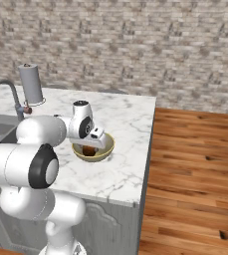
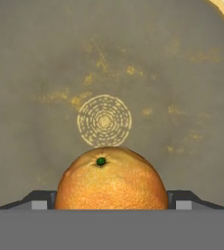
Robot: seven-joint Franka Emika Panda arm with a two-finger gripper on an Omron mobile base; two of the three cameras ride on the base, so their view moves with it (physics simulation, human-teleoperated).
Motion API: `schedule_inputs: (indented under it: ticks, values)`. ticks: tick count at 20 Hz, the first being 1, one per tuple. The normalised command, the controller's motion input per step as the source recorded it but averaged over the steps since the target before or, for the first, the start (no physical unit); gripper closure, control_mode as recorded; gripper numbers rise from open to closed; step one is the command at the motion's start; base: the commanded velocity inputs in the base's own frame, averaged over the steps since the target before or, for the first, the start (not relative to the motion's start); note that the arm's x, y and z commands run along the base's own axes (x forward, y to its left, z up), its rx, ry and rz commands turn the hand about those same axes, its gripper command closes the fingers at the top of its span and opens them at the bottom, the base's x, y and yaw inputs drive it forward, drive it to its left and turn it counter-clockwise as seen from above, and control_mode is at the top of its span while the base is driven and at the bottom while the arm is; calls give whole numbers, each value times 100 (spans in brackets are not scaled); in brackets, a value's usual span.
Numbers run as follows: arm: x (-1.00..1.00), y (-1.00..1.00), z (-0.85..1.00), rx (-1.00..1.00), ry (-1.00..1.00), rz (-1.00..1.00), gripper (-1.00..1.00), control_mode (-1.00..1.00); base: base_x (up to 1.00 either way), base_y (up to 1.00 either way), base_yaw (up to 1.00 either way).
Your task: Pick the oranges from the cabinet and place them in one bowl. Pick the avocado from the sink and place it in the other bowl.
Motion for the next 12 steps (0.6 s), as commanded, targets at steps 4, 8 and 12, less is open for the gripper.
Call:
schedule_inputs:
  ticks: [4, 8, 12]
  values:
    - [5, 0, -8, 0, 0, 0, 100, -100, 0, 0, 0]
    - [5, 0, -7, 0, 0, 0, 100, -100, 0, 0, 0]
    - [5, 0, -7, 0, 0, 0, 100, -100, 0, 0, 0]
